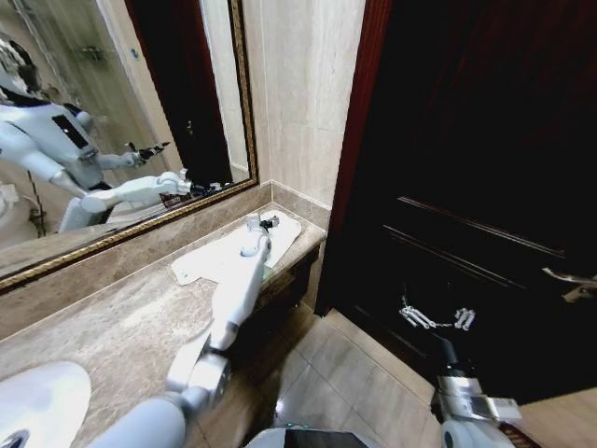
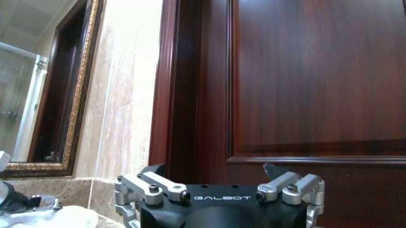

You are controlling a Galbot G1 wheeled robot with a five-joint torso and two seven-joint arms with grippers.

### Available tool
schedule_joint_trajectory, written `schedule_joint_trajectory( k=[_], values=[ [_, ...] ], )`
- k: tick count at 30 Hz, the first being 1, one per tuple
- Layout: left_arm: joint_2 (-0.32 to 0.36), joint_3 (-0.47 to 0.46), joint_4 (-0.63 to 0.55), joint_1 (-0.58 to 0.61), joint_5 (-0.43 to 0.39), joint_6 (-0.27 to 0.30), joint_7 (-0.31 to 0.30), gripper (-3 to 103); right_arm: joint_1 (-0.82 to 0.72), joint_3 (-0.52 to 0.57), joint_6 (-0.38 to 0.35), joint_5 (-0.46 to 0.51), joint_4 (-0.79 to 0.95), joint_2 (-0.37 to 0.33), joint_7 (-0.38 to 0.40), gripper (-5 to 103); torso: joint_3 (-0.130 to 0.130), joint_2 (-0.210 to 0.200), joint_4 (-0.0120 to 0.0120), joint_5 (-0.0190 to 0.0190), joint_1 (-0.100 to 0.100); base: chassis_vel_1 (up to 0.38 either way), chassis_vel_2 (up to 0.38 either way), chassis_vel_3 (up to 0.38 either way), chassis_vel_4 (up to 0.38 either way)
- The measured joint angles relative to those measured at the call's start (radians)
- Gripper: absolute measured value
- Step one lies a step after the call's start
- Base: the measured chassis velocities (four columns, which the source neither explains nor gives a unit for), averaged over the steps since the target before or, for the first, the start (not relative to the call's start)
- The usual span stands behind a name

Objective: Discard the used towel into the hamper.

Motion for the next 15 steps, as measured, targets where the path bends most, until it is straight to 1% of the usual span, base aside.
schedule_joint_trajectory(
  k=[2, 3, 4, 5, 8, 10, 11, 12, 13, 15],
  values=[
    [0.008, 0.008, 0.000, 0.000, -0.007, 0.010, 0.008, 99, 0.000, 0.000, 0.001, 0.000, 0.000, 0.000, -0.001, 100, 0.000, 0.000, 0.0000, 0.0000, 0.000, 0.000, 0.000, 0.000, 0.000],
    [0.038, 0.034, -0.019, 0.010, -0.022, 0.044, 0.050, 98, 0.000, 0.002, 0.003, 0.001, 0.000, 0.000, -0.001, 100, 0.000, 0.000, 0.0001, -0.0001, 0.000, 0.000, 0.000, 0.000, 0.000],
    [0.058, 0.049, -0.046, 0.027, -0.025, 0.073, 0.091, 95, 0.000, 0.002, 0.004, 0.001, 0.000, 0.000, 0.001, 100, 0.000, 0.000, 0.0001, 0.0000, 0.000, 0.000, 0.000, 0.000, 0.000],
    [0.058, 0.049, -0.046, 0.027, -0.025, 0.073, 0.091, 95, 0.000, 0.002, 0.004, 0.001, 0.000, 0.000, 0.001, 100, 0.000, 0.000, 0.0001, 0.0000, 0.000, 0.000, 0.000, 0.000, 0.000],
    [0.099, 0.067, -0.125, 0.087, -0.011, 0.145, 0.205, 100, 0.003, 0.002, 0.004, -0.004, 0.000, 0.000, 0.022, 100, 0.000, 0.000, 0.0002, 0.0003, 0.000, 0.000, 0.000, 0.000, 0.000],
    [0.102, 0.067, -0.133, 0.094, -0.007, 0.149, 0.216, 100, 0.003, 0.002, 0.004, -0.006, 0.000, 0.000, 0.026, 100, -0.001, 0.000, 0.0002, 0.0004, 0.000, 0.000, 0.000, 0.000, 0.000],
    [0.113, 0.062, -0.154, 0.120, 0.009, 0.155, 0.260, 100, 0.003, 0.000, 0.003, -0.013, 0.001, 0.000, 0.050, 100, -0.001, 0.000, 0.0001, 0.0005, 0.000, 0.000, 0.000, 0.000, 0.000],
    [0.113, 0.062, -0.154, 0.120, 0.009, 0.155, 0.260, 100, 0.003, 0.000, 0.003, -0.013, 0.001, 0.000, 0.050, 100, -0.001, 0.000, 0.0001, 0.0005, 0.000, 0.000, 0.000, 0.000, 0.000],
    [0.117, 0.058, -0.161, 0.134, 0.015, 0.154, 0.276, 100, 0.004, 0.000, 0.001, -0.015, 0.002, 0.000, 0.061, 100, -0.001, 0.000, 0.0000, 0.0007, 0.000, 0.000, 0.000, 0.000, 0.000],
    [0.122, 0.055, -0.167, 0.155, 0.051, 0.136, 0.296, 100, 0.004, 0.001, -0.001, -0.017, 0.004, 0.000, 0.073, 100, -0.001, 0.001, -0.0008, 0.0004, -0.001, 0.000, 0.000, 0.000, 0.000]
  ],
)
